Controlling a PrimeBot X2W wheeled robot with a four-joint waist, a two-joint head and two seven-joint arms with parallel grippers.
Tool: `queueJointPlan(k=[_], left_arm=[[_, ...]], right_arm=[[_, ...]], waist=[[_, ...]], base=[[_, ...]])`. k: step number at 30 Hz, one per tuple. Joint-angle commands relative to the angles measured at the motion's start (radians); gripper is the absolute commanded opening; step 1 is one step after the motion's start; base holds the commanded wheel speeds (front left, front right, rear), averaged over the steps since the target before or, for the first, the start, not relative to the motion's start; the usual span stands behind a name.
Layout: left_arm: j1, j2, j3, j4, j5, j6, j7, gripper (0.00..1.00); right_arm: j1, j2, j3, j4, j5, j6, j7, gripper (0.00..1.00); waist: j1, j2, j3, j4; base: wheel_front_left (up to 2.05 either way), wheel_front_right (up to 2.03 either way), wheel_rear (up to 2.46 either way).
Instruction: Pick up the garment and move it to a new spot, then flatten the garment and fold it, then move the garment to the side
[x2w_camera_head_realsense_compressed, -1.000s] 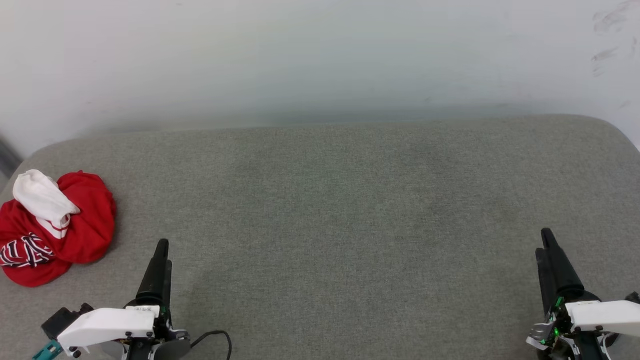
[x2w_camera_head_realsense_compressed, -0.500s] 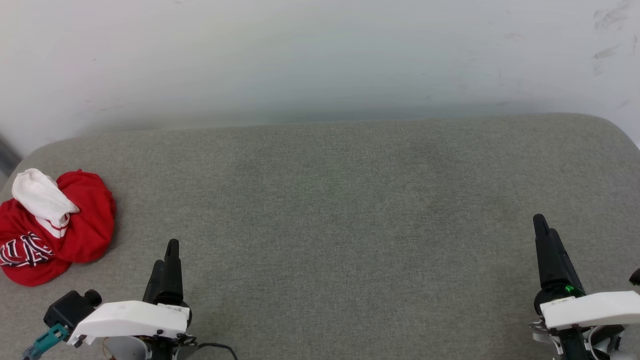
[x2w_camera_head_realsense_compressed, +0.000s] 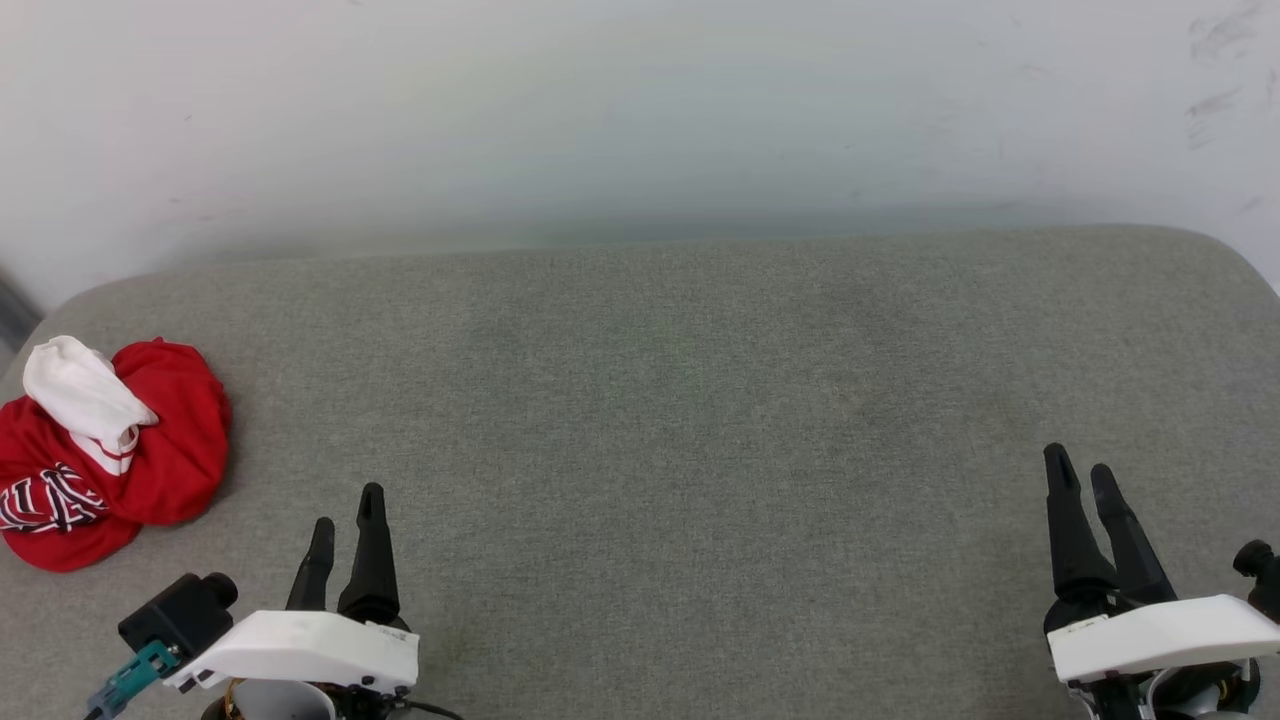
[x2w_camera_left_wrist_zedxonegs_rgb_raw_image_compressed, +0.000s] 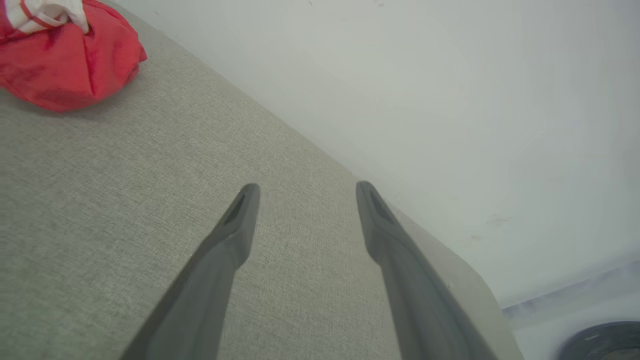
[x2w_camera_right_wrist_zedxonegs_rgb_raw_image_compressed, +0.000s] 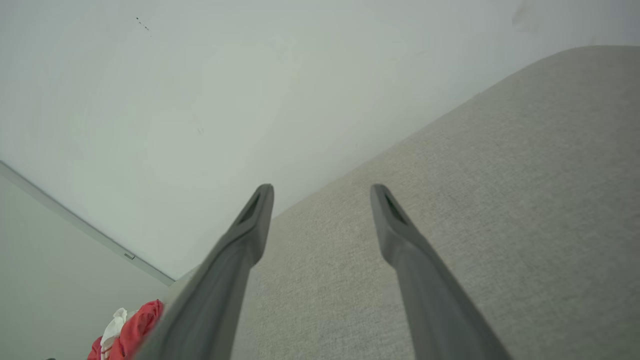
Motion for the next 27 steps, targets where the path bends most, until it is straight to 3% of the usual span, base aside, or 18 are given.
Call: queueJointPlan(k=[1, 27], left_arm=[[0.002, 0.006, -0.005, -0.019, 0.035, 0.006, -0.013, 1.0], [0.04, 0.012, -0.059, -0.039, 0.35, 0.015, -0.088, 1.0]], right_arm=[[0.0, -0.001, 0.002, -0.018, -0.039, 0.0, -0.012, 1.0], [0.041, 0.0, 0.012, -0.046, -0.349, 0.0, -0.088, 1.0]], waist=[[0.0, 0.0, 0.0, 0.0], [0.0, 0.0, -0.003, 0.002]], base=[[0.0, 0.0, 0.0], [0.0, 0.0, 0.0]])
